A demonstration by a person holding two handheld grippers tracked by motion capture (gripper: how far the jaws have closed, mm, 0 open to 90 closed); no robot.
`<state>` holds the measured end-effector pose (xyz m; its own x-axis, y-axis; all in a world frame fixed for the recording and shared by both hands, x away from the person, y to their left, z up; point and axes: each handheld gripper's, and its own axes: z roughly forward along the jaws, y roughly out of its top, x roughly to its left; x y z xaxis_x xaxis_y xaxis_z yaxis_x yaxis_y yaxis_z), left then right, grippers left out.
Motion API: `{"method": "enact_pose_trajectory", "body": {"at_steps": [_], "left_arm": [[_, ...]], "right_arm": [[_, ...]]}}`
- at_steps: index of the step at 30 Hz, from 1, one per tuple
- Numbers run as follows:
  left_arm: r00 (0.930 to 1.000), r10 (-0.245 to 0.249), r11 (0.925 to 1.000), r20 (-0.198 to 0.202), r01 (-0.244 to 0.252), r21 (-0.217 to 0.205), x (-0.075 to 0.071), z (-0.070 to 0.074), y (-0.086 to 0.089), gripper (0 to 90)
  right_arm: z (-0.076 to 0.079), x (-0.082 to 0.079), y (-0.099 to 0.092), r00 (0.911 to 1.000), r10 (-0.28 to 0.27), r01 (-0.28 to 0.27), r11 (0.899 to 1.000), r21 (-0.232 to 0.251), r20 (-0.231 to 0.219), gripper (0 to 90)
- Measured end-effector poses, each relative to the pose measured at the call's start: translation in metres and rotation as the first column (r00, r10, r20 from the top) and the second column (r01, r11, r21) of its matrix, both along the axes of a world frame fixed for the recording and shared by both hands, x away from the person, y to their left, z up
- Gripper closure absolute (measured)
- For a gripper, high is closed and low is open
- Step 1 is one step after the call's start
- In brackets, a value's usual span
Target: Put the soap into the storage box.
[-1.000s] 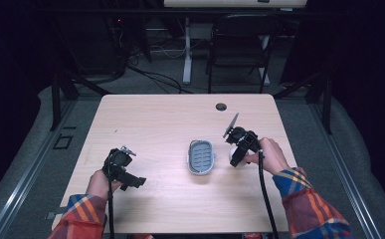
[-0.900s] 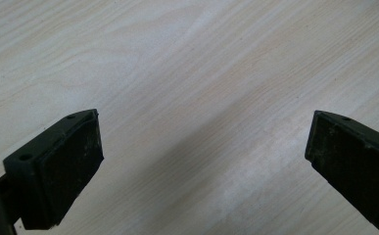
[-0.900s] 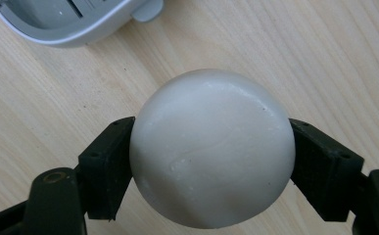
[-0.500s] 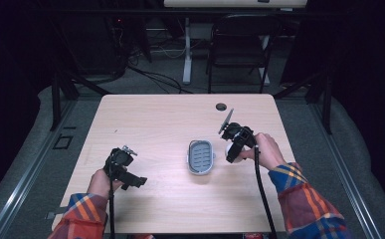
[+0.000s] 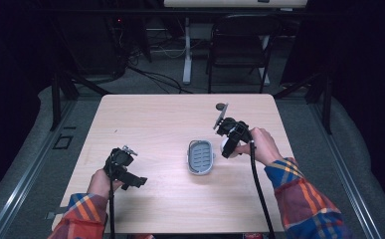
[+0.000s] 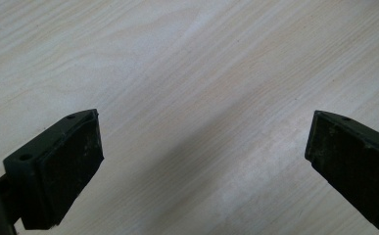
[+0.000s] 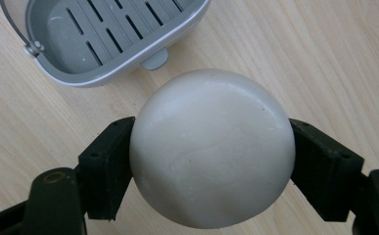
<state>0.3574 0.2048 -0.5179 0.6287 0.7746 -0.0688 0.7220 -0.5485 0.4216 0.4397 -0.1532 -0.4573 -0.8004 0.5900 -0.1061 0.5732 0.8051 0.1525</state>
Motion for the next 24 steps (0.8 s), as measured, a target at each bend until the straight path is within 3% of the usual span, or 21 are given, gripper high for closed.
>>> {"method": "enact_pose_trajectory", "body": {"at_steps": [24], "left_arm": [[1.0000, -0.002, 1.0000, -0.001, 0.002, -0.001, -0.001, 0.000, 0.000, 0.5]], "right_arm": [[0.013, 0.007, 0.028, 0.9991, 0.040, -0.040, 0.999, 0.003, 0.016, 23.4]]}}
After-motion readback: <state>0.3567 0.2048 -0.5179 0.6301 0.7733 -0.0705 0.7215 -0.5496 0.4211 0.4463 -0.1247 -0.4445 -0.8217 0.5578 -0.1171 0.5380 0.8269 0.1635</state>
